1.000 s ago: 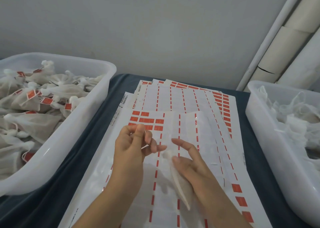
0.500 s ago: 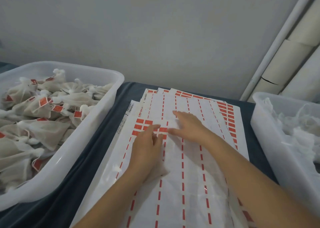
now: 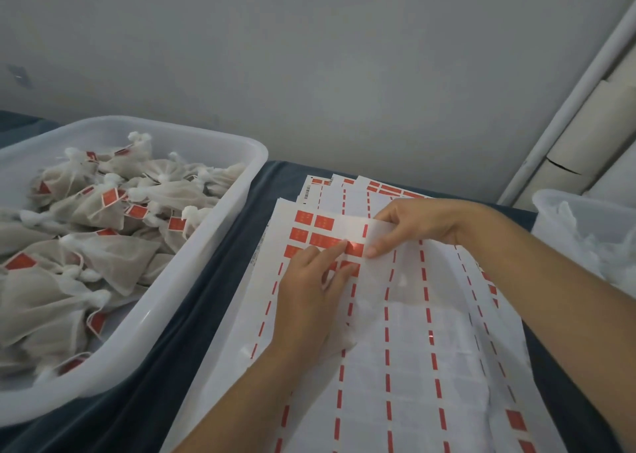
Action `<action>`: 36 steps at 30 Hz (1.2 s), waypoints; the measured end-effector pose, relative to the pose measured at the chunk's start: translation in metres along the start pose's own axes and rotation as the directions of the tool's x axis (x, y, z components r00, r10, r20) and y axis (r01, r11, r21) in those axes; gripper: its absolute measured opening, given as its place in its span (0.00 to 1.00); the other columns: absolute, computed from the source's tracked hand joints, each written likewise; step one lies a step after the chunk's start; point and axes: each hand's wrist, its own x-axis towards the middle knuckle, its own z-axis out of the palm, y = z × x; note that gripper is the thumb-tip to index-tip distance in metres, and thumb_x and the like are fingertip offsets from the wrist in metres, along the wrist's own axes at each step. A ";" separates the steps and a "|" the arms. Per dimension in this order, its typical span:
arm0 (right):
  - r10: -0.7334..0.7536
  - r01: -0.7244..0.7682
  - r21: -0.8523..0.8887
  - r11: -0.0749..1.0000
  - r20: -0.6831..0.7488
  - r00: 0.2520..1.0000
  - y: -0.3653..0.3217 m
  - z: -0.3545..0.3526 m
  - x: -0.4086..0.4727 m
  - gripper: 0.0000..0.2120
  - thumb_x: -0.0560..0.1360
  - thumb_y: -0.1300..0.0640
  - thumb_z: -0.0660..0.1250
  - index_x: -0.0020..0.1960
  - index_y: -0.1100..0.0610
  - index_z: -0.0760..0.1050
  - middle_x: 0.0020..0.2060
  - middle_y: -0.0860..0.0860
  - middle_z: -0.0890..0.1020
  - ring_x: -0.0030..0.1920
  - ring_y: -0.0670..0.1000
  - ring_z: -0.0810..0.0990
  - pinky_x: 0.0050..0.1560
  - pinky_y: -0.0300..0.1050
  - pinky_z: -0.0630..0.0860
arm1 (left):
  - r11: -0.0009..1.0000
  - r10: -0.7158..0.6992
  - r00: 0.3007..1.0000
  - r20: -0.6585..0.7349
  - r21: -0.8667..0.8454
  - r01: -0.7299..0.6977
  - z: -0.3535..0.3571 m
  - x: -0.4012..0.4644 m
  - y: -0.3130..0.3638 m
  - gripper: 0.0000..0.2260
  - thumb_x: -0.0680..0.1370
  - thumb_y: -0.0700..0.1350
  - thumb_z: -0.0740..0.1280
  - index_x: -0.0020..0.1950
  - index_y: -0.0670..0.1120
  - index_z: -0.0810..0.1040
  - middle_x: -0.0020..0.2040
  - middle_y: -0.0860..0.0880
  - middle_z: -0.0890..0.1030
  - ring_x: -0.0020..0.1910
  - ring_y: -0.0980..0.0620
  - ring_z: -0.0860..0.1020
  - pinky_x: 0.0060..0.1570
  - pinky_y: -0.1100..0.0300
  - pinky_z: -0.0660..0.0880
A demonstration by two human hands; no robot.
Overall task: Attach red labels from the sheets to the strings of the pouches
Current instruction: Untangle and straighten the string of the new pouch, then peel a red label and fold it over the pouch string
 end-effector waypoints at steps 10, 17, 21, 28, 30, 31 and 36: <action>-0.129 0.127 -0.027 0.992 -0.072 0.989 -0.022 0.013 -0.021 0.04 0.72 0.50 0.69 0.46 0.43 0.76 0.48 0.38 0.80 0.46 0.43 0.80 0.39 0.29 0.71 | 0.986 0.166 0.986 -0.001 0.018 -0.166 -0.011 -0.003 0.011 0.18 0.72 0.52 0.62 0.54 0.42 0.82 0.41 0.51 0.79 0.37 0.59 0.71 0.41 0.74 0.66; -0.131 0.123 -0.094 0.988 -0.080 0.988 -0.024 0.016 -0.029 0.10 0.73 0.49 0.68 0.53 0.46 0.76 0.52 0.39 0.78 0.47 0.43 0.78 0.40 0.28 0.69 | 0.989 0.135 0.990 0.038 -0.057 -0.133 -0.013 -0.004 0.013 0.14 0.73 0.49 0.64 0.53 0.43 0.82 0.39 0.58 0.74 0.38 0.56 0.73 0.42 0.71 0.71; -0.134 0.126 -0.106 0.986 -0.067 0.989 -0.024 0.015 -0.030 0.08 0.72 0.48 0.68 0.51 0.43 0.75 0.48 0.35 0.77 0.43 0.39 0.78 0.37 0.25 0.68 | 0.993 0.080 0.995 0.054 -0.096 -0.075 -0.013 -0.004 0.012 0.11 0.75 0.46 0.66 0.55 0.45 0.82 0.38 0.61 0.74 0.40 0.54 0.75 0.43 0.69 0.74; -0.110 0.106 -0.067 0.992 -0.067 0.992 -0.022 0.013 -0.028 0.09 0.73 0.49 0.68 0.52 0.46 0.76 0.50 0.40 0.79 0.44 0.43 0.80 0.37 0.28 0.74 | 0.992 0.088 0.992 -0.091 -0.086 -0.096 -0.015 -0.003 0.012 0.05 0.71 0.45 0.71 0.45 0.50 0.79 0.40 0.62 0.74 0.38 0.58 0.75 0.41 0.77 0.71; -0.101 0.095 -0.079 0.992 -0.077 0.992 -0.021 0.013 -0.028 0.10 0.73 0.49 0.68 0.53 0.46 0.76 0.52 0.41 0.80 0.44 0.43 0.80 0.38 0.29 0.74 | 0.990 0.098 0.988 -0.121 -0.088 -0.109 -0.013 -0.004 0.011 0.05 0.71 0.46 0.71 0.45 0.49 0.79 0.42 0.60 0.74 0.38 0.59 0.75 0.42 0.76 0.71; -0.089 0.082 -0.080 0.993 -0.093 0.992 -0.020 0.012 -0.028 0.10 0.73 0.49 0.68 0.54 0.46 0.76 0.52 0.42 0.80 0.43 0.43 0.80 0.37 0.29 0.75 | 0.989 0.058 0.990 -0.132 -0.126 -0.075 -0.014 -0.005 0.012 0.06 0.70 0.49 0.69 0.45 0.50 0.77 0.43 0.60 0.75 0.40 0.59 0.76 0.44 0.75 0.71; -0.012 -0.064 -0.168 0.984 -0.415 0.910 -0.006 0.021 -0.010 0.20 0.71 0.47 0.71 0.61 0.47 0.73 0.58 0.47 0.77 0.57 0.49 0.76 0.51 0.41 0.73 | 0.979 0.050 0.972 -0.231 -0.181 -0.093 -0.023 -0.003 0.014 0.10 0.71 0.53 0.65 0.47 0.50 0.77 0.47 0.57 0.77 0.43 0.58 0.77 0.49 0.78 0.71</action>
